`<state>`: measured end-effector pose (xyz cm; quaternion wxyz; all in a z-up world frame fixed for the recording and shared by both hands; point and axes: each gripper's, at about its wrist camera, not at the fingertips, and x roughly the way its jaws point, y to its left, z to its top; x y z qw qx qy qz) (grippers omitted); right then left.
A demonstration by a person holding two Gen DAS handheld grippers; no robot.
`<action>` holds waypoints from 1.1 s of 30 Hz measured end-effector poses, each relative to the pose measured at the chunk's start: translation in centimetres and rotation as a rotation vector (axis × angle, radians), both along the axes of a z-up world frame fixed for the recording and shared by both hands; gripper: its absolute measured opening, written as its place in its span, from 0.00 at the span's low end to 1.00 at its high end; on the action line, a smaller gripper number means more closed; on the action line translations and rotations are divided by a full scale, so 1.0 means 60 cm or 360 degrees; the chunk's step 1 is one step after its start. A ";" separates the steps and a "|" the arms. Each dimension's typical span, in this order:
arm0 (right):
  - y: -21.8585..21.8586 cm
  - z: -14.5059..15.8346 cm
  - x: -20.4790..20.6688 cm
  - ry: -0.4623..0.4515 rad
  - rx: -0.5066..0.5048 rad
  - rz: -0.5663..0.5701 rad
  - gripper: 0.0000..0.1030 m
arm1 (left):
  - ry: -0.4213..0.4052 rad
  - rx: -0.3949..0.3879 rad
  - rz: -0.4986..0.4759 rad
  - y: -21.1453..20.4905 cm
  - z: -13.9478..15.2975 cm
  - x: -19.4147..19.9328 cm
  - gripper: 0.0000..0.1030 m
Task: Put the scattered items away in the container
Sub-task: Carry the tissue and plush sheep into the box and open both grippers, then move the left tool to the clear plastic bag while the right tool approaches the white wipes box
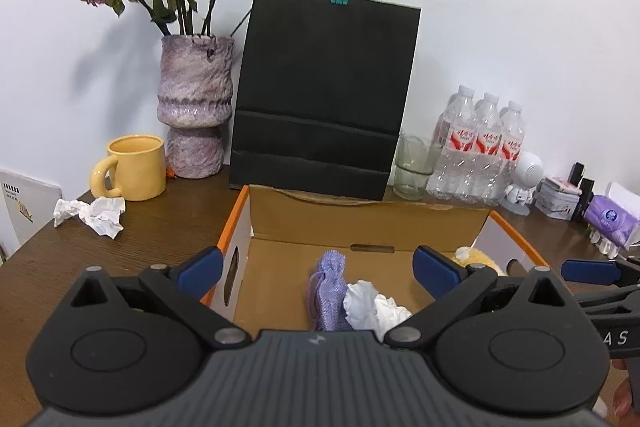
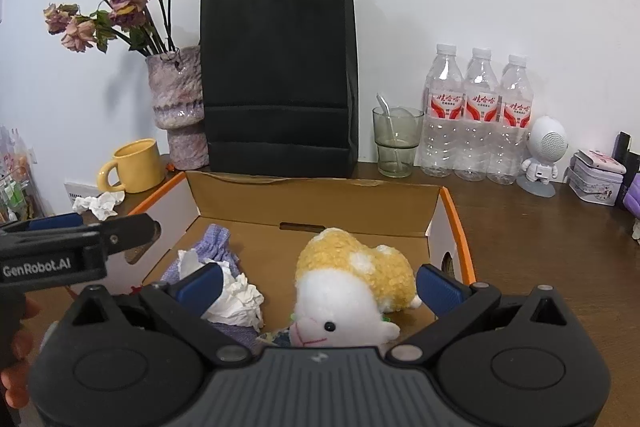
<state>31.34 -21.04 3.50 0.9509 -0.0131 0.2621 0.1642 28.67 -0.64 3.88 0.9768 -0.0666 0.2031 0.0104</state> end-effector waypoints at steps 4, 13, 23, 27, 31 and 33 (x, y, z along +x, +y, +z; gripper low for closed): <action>-0.008 0.010 -0.025 -0.0027 0.0002 -0.0008 1.00 | -0.0014 0.0008 0.0001 0.002 0.010 -0.023 1.00; -0.022 0.018 -0.101 -0.0035 0.0014 0.0005 1.00 | -0.0028 0.0015 -0.0041 0.006 0.022 -0.095 1.00; -0.055 -0.001 -0.192 -0.0040 -0.0010 -0.0040 1.00 | -0.0038 0.0022 -0.0094 0.035 0.023 -0.187 1.00; -0.078 -0.015 -0.220 -0.0016 0.0026 -0.0068 1.00 | -0.0030 0.0043 -0.0068 0.054 0.015 -0.219 1.00; -0.089 -0.035 -0.239 -0.0005 -0.0006 -0.0091 1.00 | 0.0002 0.0063 -0.0067 0.070 0.000 -0.240 1.00; -0.094 -0.049 -0.242 0.0012 -0.0022 -0.0097 1.00 | 0.0029 0.0071 -0.0068 0.075 -0.011 -0.245 1.00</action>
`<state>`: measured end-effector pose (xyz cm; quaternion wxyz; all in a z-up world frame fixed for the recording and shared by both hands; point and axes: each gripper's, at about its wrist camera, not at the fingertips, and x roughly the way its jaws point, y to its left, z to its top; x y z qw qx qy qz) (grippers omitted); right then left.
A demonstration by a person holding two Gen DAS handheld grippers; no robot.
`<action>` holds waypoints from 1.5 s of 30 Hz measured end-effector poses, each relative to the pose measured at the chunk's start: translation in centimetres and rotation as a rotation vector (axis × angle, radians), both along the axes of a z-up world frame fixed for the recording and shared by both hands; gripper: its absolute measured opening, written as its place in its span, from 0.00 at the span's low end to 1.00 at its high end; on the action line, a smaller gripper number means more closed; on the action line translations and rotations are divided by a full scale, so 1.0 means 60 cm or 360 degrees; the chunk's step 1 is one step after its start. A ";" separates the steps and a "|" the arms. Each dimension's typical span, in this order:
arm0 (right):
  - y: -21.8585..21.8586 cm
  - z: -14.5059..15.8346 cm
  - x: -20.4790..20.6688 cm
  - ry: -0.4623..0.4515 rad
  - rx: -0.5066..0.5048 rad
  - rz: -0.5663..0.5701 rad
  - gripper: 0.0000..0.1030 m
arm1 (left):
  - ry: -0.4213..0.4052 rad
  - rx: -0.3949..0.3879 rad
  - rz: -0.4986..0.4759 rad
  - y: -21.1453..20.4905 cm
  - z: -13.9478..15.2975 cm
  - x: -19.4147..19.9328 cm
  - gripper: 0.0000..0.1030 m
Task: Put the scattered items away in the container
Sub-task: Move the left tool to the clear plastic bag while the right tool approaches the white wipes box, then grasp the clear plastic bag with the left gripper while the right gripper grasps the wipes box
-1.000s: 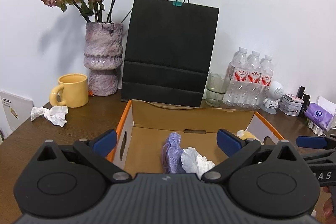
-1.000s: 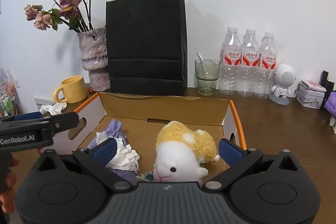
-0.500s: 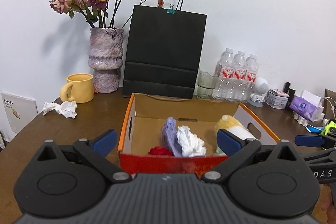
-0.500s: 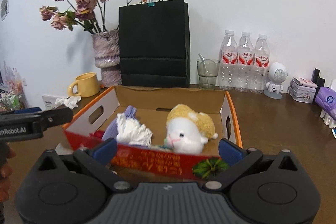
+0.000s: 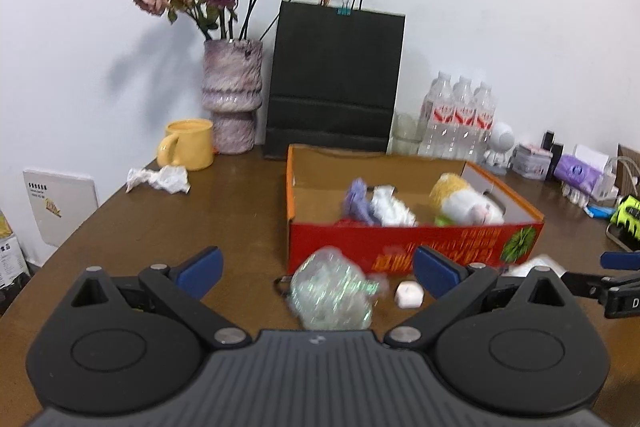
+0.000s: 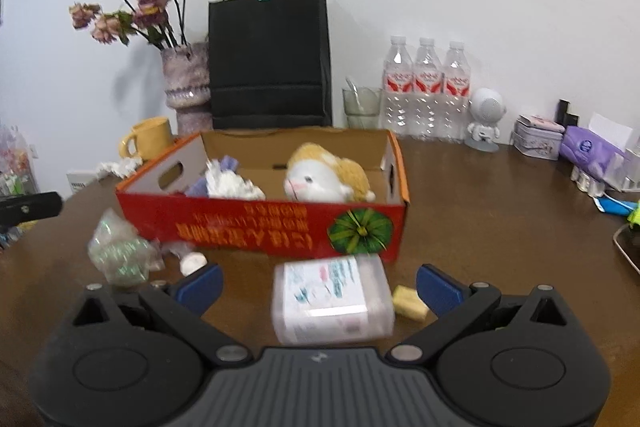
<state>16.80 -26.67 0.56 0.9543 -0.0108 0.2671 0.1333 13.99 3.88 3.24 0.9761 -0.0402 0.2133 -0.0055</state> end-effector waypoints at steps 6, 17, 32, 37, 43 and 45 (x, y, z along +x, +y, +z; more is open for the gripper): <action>-0.007 -0.053 0.028 0.0138 -0.0018 -0.0028 1.00 | 0.0121 0.0009 -0.0021 -0.001 -0.043 0.023 1.00; 0.021 -0.073 0.096 0.0164 -0.0098 -0.0002 0.96 | 0.0262 0.0055 0.0000 -0.034 -0.099 0.119 0.97; 0.027 -0.073 0.066 0.0013 -0.0105 0.0024 0.79 | 0.0206 -0.0086 0.0023 -0.010 -0.106 0.114 0.46; 0.028 -0.068 0.054 -0.0045 -0.0105 0.0019 0.79 | 0.0203 -0.0090 0.0024 -0.010 -0.105 0.111 0.46; 0.028 -0.064 0.050 -0.0078 -0.0088 0.0013 0.79 | 0.0173 -0.0059 0.0017 -0.016 -0.102 0.104 0.46; 0.025 -0.060 0.047 -0.0097 -0.0069 0.0001 0.79 | 0.0159 -0.0052 0.0002 -0.019 -0.099 0.102 0.46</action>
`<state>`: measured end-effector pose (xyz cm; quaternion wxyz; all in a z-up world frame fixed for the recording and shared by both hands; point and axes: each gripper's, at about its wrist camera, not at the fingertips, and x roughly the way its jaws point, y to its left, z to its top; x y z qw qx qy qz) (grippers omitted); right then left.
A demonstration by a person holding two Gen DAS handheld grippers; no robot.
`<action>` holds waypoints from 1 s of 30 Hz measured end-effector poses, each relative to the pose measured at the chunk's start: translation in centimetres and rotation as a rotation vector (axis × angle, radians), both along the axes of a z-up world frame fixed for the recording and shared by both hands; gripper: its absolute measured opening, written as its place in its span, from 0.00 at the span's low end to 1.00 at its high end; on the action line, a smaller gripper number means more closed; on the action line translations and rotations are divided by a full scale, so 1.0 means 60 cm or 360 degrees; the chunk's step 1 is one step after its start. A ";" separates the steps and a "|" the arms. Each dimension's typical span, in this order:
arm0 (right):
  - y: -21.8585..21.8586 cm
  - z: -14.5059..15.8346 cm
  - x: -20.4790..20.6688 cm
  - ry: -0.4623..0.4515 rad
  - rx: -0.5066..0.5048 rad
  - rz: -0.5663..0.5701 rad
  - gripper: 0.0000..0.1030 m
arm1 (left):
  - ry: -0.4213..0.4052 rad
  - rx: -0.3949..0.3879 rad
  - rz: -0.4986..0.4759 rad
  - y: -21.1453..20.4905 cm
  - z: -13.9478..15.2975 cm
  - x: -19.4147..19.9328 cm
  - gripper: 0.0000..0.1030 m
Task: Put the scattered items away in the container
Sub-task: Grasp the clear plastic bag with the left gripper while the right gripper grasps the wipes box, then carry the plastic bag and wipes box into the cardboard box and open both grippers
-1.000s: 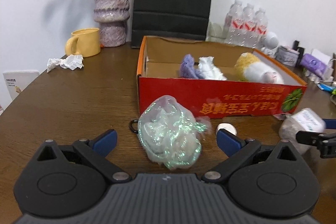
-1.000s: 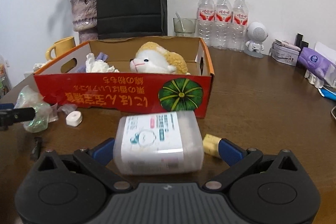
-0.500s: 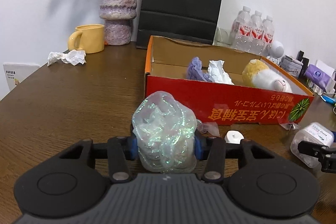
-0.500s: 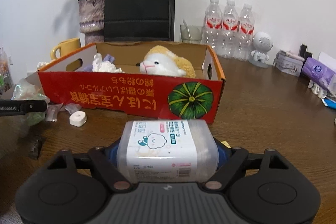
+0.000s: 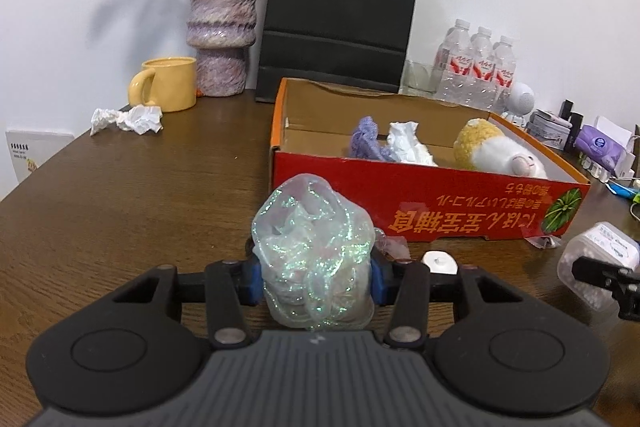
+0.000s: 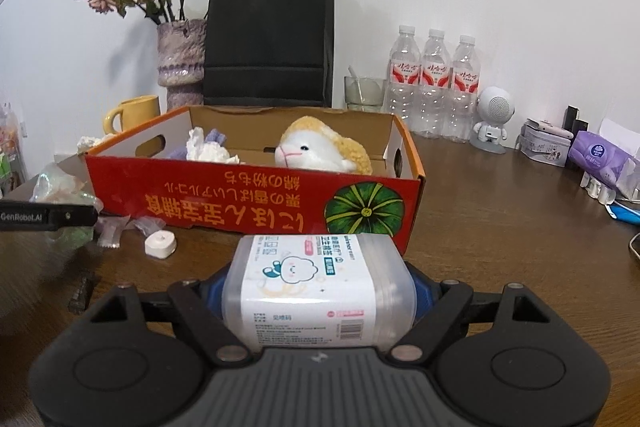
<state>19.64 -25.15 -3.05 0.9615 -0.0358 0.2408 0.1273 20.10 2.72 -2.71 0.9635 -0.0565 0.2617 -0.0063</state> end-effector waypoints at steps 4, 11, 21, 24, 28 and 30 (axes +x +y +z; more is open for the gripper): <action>-0.006 0.011 -0.005 -0.0035 0.0041 -0.0016 0.79 | -0.0037 -0.0003 -0.0023 -0.005 0.011 -0.007 0.46; -0.008 0.053 -0.012 -0.0119 0.0114 0.0032 0.79 | -0.0116 -0.0039 -0.0101 -0.013 0.046 -0.020 0.46; 0.053 0.131 0.065 -0.0239 0.0128 0.0145 0.79 | -0.0298 0.0032 -0.0158 -0.037 0.129 0.054 0.46; 0.079 0.141 0.106 -0.0232 0.0147 0.0146 0.79 | -0.0327 0.0015 -0.0116 -0.037 0.137 0.090 0.46; 0.113 0.131 0.171 -0.0163 0.0134 0.0133 0.79 | -0.0282 -0.0024 -0.0076 -0.035 0.126 0.153 0.46; 0.127 0.120 0.206 -0.0128 0.0138 0.0122 0.79 | -0.0245 -0.0027 -0.0049 -0.032 0.117 0.180 0.46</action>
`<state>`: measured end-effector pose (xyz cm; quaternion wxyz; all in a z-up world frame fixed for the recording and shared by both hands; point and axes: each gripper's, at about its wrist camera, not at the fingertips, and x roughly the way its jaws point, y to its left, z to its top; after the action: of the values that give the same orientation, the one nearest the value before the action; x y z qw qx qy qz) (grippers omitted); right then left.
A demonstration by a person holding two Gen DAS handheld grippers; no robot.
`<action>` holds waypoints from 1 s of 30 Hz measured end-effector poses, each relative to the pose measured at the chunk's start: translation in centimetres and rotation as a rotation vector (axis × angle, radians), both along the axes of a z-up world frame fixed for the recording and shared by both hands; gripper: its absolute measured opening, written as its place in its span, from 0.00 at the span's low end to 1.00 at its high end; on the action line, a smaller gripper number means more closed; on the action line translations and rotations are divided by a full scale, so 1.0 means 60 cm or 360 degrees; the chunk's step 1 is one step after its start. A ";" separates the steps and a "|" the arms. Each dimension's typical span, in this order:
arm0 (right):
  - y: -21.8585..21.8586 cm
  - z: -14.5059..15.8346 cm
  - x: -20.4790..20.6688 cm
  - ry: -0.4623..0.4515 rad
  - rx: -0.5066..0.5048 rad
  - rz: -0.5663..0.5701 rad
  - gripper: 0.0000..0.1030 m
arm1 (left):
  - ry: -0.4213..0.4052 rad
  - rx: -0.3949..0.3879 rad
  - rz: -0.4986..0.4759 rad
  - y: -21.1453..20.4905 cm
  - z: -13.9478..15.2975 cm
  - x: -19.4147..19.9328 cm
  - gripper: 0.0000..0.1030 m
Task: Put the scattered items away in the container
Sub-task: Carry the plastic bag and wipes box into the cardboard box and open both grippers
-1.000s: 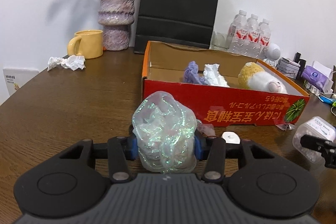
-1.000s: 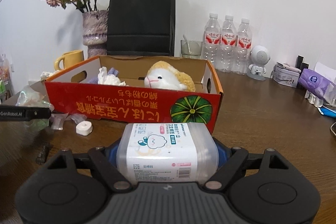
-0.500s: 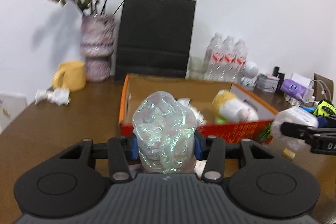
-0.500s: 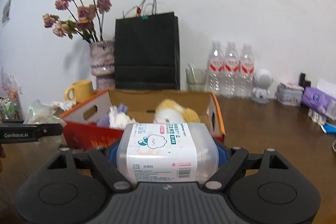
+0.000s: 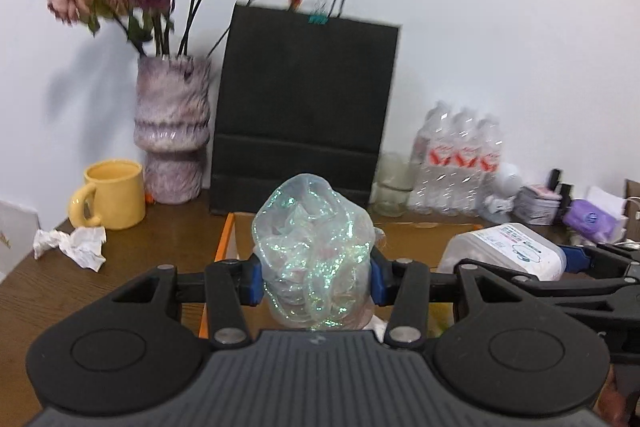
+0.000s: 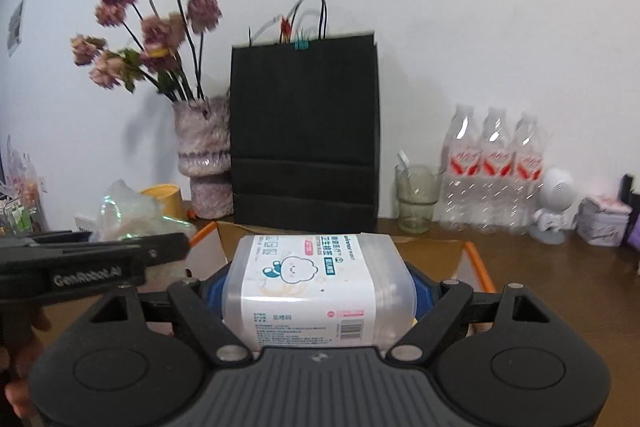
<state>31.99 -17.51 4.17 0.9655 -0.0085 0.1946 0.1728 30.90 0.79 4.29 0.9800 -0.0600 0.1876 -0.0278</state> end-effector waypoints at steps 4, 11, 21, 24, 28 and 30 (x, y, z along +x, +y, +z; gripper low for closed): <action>0.026 -0.030 0.054 0.0057 -0.0064 -0.0002 0.79 | 0.0080 0.0027 0.0059 0.005 -0.028 0.050 0.46; 0.039 -0.047 0.081 0.0081 -0.0148 -0.0006 0.79 | 0.0176 0.0028 0.0068 0.014 -0.052 0.087 0.47; 0.030 -0.043 0.090 0.0159 -0.0164 0.0007 0.88 | 0.0220 0.0070 0.0117 0.013 -0.053 0.091 0.80; 0.015 -0.034 0.094 0.0184 -0.0144 -0.0012 1.00 | 0.0221 -0.0004 0.0088 0.022 -0.048 0.089 0.88; 0.001 -0.025 0.095 0.0208 -0.0130 -0.0033 1.00 | 0.0203 0.0068 0.0151 0.014 -0.043 0.086 1.00; 0.000 -0.024 0.095 0.0214 -0.0137 -0.0037 1.00 | 0.0200 0.0075 0.0137 0.013 -0.040 0.084 1.00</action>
<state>37.71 -17.52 2.70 0.9509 -0.0361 0.2665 0.1533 35.96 1.60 1.86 0.9678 -0.0466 0.2465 0.0226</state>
